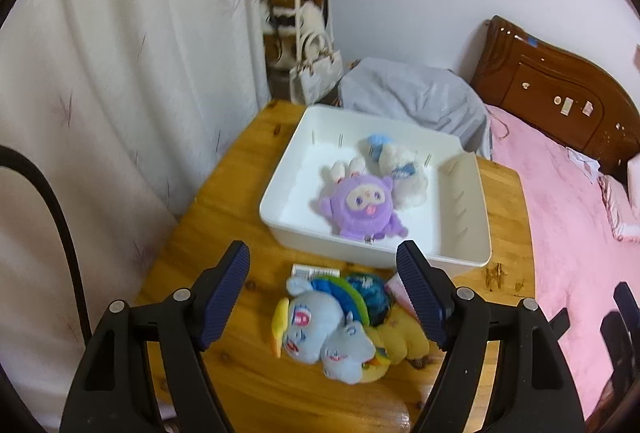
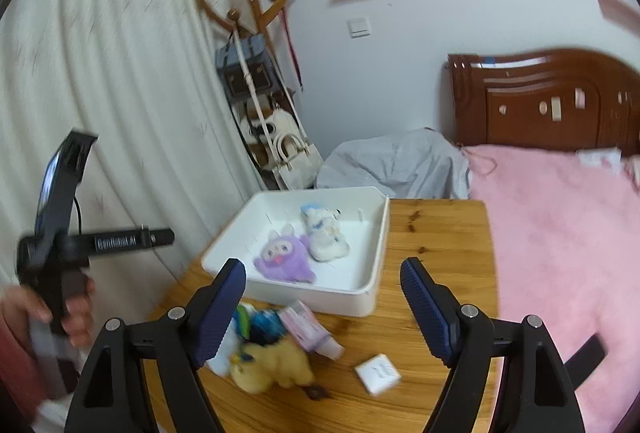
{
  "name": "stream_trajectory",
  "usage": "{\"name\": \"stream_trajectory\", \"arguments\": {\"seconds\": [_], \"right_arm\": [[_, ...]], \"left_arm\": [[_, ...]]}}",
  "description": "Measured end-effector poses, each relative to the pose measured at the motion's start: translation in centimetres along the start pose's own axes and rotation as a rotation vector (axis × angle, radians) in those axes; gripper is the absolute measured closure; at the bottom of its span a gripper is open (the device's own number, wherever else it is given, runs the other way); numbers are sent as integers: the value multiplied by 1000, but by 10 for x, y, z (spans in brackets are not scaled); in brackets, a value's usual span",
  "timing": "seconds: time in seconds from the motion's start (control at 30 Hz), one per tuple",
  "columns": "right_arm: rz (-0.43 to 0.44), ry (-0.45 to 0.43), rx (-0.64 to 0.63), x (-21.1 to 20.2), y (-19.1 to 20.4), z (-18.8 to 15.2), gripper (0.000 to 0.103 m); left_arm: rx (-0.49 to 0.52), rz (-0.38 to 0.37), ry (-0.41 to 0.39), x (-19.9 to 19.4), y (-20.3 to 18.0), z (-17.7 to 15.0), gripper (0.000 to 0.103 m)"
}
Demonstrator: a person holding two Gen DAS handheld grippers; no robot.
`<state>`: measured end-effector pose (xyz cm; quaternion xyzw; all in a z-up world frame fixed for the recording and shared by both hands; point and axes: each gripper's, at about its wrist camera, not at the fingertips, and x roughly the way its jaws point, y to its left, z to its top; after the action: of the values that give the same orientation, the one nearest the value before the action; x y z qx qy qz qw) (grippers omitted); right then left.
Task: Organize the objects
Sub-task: 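Move the left tool to the grey pony plush and grasp it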
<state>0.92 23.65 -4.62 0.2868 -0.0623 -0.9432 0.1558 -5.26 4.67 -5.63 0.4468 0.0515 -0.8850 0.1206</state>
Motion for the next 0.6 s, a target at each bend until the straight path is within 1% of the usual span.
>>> {"name": "stream_trajectory", "arguments": {"seconds": [0.1,0.2,0.43,0.5,0.6], "right_arm": [[-32,23,-93,-2,7,-8,23],[-46,51,-163,-1,13,-17,23],[-19,142,-193,8,15,-31,22],[-21,165,-211,12,15,-35,22],[-19,208,-233,21,16,-40,22]], "left_arm": [[-47,-6,33,8,7,-7,22],[-112,9,51,18,15,-13,22],[-251,-15,150,47,36,-28,20],[-311,-18,172,54,43,-34,20],[-414,-52,221,68,54,-43,17]]}}
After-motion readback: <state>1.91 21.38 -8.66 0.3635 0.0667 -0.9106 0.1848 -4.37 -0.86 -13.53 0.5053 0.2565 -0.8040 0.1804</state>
